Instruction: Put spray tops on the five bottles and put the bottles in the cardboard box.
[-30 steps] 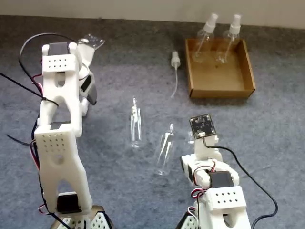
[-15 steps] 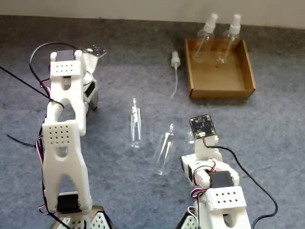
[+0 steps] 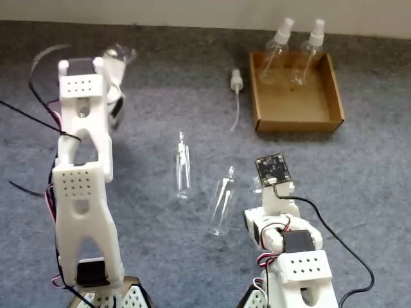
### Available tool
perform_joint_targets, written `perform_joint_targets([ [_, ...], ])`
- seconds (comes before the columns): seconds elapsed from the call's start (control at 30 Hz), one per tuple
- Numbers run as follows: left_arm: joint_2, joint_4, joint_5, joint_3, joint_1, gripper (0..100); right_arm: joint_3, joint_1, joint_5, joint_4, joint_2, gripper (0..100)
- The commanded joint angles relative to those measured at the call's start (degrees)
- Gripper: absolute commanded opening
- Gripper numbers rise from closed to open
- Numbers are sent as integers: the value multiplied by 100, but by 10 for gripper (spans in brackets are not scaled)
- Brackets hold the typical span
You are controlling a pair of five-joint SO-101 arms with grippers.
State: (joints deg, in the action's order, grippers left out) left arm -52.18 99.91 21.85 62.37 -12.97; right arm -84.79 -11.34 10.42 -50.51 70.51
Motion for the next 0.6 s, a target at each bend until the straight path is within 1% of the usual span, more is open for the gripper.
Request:
perform_joint_targets([
  [0.0,2536,97,-580,215,48,3,84,-48,53,215,-13,4],
  [0.07,3688,97,-800,-66,207,3,110,-48,53,462,-13,4],
  [0.17,5464,97,-1231,-804,708,3,251,-57,26,822,-13,4],
  [0.3,7626,53,-1943,-2018,1798,3,576,-154,-466,919,-4,4],
  [0.33,8101,-44,-2127,-2255,1991,3,673,-295,-466,927,48,4],
  [0.43,9341,-659,-2567,-2985,2413,3,884,-954,-466,919,514,4],
  [0.57,10659,-1503,-2980,-4066,2668,3,1007,-1807,-466,936,1516,4],
])
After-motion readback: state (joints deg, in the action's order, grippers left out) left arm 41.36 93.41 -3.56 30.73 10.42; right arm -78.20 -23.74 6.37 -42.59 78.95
